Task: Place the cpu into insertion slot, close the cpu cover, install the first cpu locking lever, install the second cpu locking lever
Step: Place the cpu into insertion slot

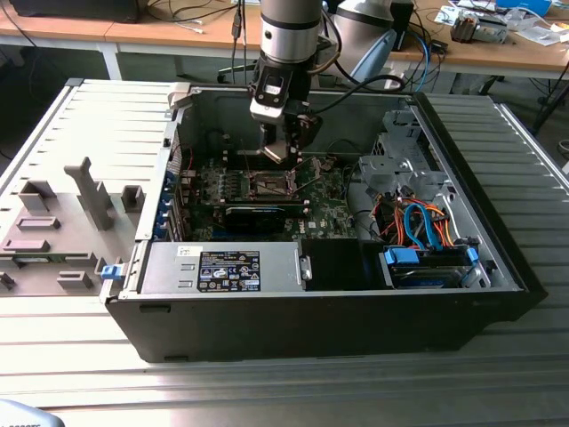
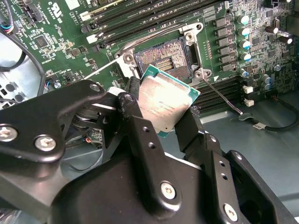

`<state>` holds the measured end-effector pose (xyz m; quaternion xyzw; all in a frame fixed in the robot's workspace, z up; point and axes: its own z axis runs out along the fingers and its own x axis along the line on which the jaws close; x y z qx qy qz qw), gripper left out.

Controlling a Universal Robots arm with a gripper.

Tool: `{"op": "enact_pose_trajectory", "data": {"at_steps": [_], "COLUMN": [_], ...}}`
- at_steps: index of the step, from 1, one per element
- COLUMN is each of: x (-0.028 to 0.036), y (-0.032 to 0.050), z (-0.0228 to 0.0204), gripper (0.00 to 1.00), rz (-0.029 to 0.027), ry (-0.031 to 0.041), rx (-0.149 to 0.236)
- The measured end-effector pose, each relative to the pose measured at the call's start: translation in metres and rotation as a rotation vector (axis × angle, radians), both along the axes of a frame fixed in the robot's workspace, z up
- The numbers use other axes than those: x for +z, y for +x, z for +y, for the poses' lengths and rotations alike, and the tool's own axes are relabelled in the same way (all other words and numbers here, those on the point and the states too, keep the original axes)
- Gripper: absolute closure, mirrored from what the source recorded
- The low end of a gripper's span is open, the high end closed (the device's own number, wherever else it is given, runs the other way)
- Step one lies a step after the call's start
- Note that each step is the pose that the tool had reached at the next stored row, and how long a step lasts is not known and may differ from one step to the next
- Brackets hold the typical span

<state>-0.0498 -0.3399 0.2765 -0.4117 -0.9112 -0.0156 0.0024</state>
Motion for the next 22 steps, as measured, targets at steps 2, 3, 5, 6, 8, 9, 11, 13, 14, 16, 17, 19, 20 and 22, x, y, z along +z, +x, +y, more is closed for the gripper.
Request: {"op": "enact_pose_trajectory", "data": {"at_steps": [2, 3, 5, 6, 8, 9, 11, 13, 14, 16, 17, 19, 20, 22], "x": [0.0, 0.0, 0.0, 0.0, 0.0, 0.0, 0.0, 0.0, 0.0, 0.0, 0.0, 0.0, -0.0001, -0.0001], "y": [0.0, 0.0, 0.0, 0.0, 0.0, 0.0, 0.0, 0.0, 0.0, 0.0, 0.0, 0.0, 0.0, 0.0], "z": [0.0, 0.0, 0.0, 0.0, 0.0, 0.0, 0.0, 0.0, 0.0, 0.0, 0.0, 0.0, 0.0, 0.0], "gripper": [0.45, 0.45, 0.45, 0.45, 0.45, 0.45, 0.45, 0.45, 0.45, 0.45, 0.45, 0.45, 0.45, 0.45], "rz": [0.0, 0.0001, 0.0, 0.0, 0.0, 0.0001, 0.0, 0.0, 0.0, 0.0, 0.0, 0.0, 0.0, 0.0], "ry": [-0.0001, -0.0001, -0.0001, 0.0, -0.0001, 0.0, -0.0001, 0.0, 0.0, 0.0, 0.0, 0.0, 0.0, 0.0], "rx": [-0.008, -0.009, -0.011, -0.012, -0.014, -0.015, -0.018, -0.02, -0.021, -0.023, -0.024, -0.026, -0.027, -0.029]}}
